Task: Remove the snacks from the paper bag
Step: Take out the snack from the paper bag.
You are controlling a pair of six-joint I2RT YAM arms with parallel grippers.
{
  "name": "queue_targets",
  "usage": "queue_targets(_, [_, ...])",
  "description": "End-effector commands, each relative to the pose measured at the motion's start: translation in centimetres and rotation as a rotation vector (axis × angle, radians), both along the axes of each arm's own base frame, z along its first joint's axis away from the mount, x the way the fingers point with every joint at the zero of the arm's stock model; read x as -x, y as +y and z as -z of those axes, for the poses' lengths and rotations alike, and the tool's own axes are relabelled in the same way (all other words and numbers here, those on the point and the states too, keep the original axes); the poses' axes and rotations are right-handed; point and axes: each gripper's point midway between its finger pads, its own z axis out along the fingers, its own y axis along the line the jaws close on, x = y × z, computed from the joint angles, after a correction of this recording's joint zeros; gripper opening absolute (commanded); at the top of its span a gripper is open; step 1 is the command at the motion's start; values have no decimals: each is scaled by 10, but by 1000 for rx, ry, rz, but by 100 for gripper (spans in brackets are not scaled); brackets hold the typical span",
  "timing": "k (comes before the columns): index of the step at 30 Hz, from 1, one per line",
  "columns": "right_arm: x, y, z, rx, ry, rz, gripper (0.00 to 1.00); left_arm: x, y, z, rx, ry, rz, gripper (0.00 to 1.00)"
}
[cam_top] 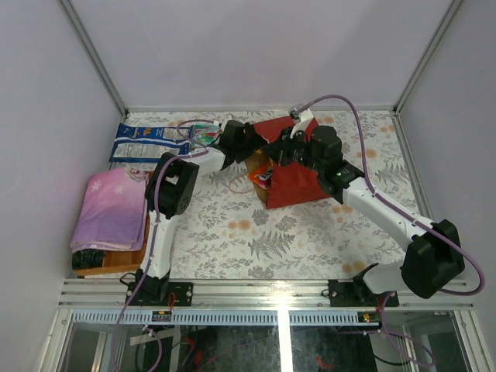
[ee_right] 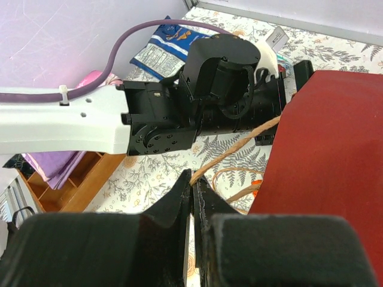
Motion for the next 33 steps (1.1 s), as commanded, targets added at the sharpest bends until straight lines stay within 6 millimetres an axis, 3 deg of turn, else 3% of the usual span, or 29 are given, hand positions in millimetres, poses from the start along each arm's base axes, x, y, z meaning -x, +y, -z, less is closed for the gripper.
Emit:
queue_targets(1, [7,12,-59,-105,-116,-66,0,-13,29,14,-52,53,-98,79])
queue_targets(7, [14,18,-64,-134,-117,-114,0,-39,23,-2,58,-19,-128,69])
queue_targets(14, [27,30,-65,-196,-86,-209,0,-64,4,-9,198,-66,-126,47])
queue_targets(18, [39,40,-63,-223,-49,-298,0,-74,-2,-27,323,-151,-150,37])
queue_targets(19, [42,41,-64,-225,-48,-317,0,-76,-2,-33,345,-172,-157,33])
queue_targets(21, [48,41,-65,-216,-56,-339,0,-78,-1,-44,370,-211,-164,17])
queue_targets(23, [54,36,-66,-203,-76,-354,0,-76,3,-53,375,-244,-173,2])
queue_targets(24, [55,32,-69,-203,-88,-353,0,-74,5,-58,374,-260,-174,0])
queue_targets(28, [40,-2,-82,-294,-90,-282,0,-56,13,-80,380,-316,-166,0])
queue_targets(33, [-2,-36,-65,-345,-8,-187,0,-16,26,-95,360,-337,-145,0])
